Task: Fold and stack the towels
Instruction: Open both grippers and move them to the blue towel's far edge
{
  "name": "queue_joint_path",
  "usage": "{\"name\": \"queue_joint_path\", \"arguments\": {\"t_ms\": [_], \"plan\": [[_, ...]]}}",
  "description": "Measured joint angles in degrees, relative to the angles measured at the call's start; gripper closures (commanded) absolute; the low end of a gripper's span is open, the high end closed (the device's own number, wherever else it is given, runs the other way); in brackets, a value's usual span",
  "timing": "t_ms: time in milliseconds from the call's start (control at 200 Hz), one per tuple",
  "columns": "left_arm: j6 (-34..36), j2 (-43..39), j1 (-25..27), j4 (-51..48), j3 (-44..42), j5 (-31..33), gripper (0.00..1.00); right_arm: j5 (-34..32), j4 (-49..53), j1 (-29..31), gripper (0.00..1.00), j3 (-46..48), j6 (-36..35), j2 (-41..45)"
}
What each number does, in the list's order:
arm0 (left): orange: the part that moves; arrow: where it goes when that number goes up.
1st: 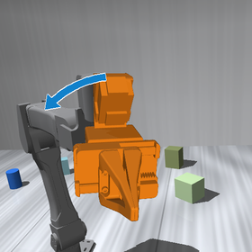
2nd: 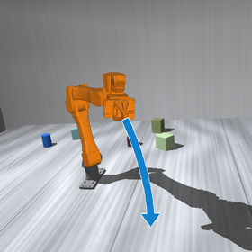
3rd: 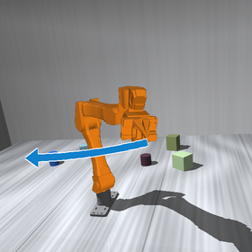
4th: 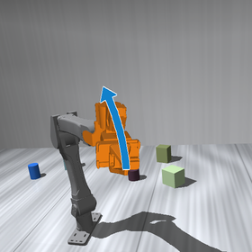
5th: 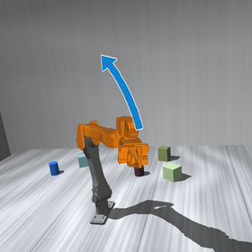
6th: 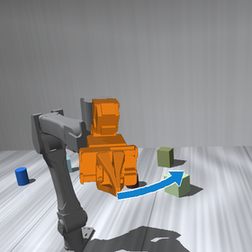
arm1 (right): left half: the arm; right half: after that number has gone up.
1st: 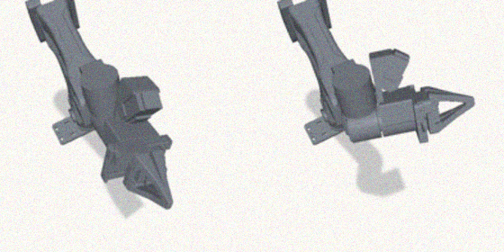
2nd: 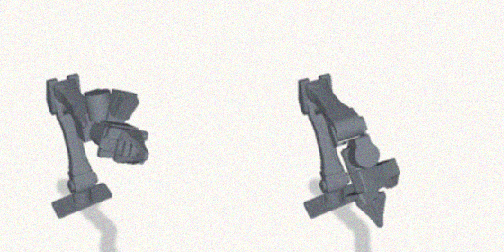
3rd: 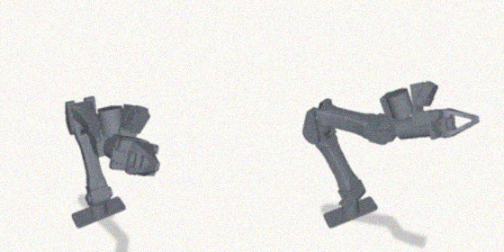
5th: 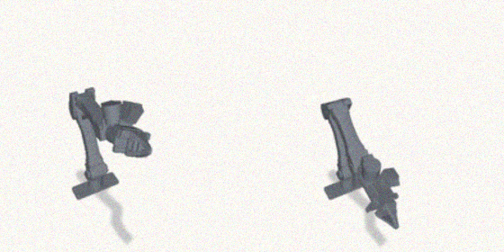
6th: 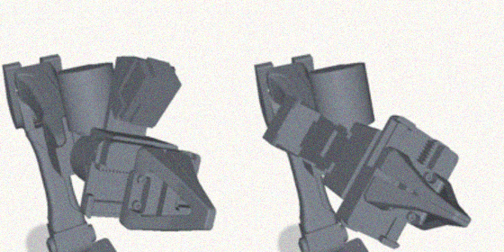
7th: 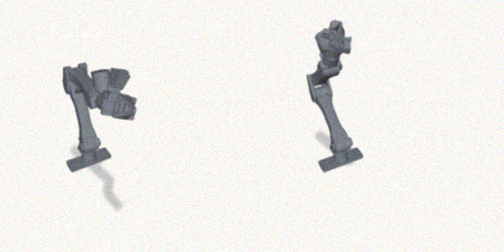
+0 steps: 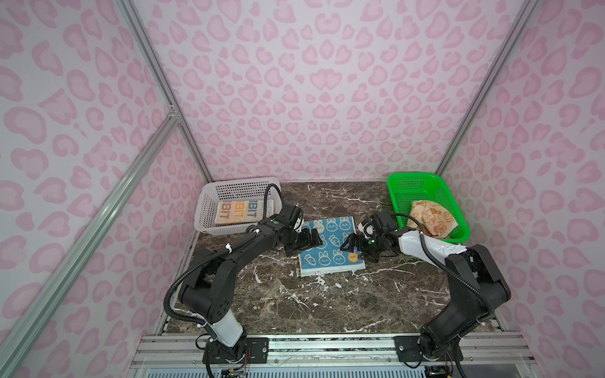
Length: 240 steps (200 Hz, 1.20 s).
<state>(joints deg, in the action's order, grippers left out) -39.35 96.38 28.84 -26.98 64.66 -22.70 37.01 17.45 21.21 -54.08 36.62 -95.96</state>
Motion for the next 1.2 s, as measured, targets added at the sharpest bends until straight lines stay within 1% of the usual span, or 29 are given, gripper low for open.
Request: {"name": "queue_joint_path", "arguments": {"t_ms": [135,310,390,480,585,705,795,920,1200], "plan": [[-0.72,1.79,0.90,1.84,-2.75,-0.02,0.02,0.76,-2.64,-0.20,0.02,2.73,0.22,-0.76],[-0.85,2.56,1.05,1.99,-5.90,0.94,0.02,2.01,-7.54,0.07,0.02,6.69,0.28,0.98],[0.37,1.95,1.46,1.53,-6.93,1.66,0.02,1.97,-6.38,0.52,0.02,7.50,0.26,2.43],[1.64,0.35,1.84,0.39,-6.95,2.69,0.02,0.63,-1.66,1.11,0.02,6.38,0.26,4.04],[3.82,-0.63,1.86,-1.73,-4.28,3.85,0.02,0.07,4.09,0.98,0.02,0.02,-0.83,5.09],[6.80,-0.15,1.18,-4.55,4.55,5.42,0.02,-0.09,7.82,-1.03,0.02,-10.05,-2.99,3.19],[7.78,2.23,-0.46,-4.57,11.21,6.43,0.02,0.04,9.57,-2.95,0.02,-17.07,-3.80,-1.11],[7.34,6.93,-2.60,-4.59,17.22,6.45,0.02,0.59,9.84,-4.87,0.02,-25.53,-3.80,-9.38],[4.24,19.43,-3.50,-3.04,27.47,4.33,0.02,4.24,6.56,-5.22,0.02,-38.84,0.04,-24.35]]}}
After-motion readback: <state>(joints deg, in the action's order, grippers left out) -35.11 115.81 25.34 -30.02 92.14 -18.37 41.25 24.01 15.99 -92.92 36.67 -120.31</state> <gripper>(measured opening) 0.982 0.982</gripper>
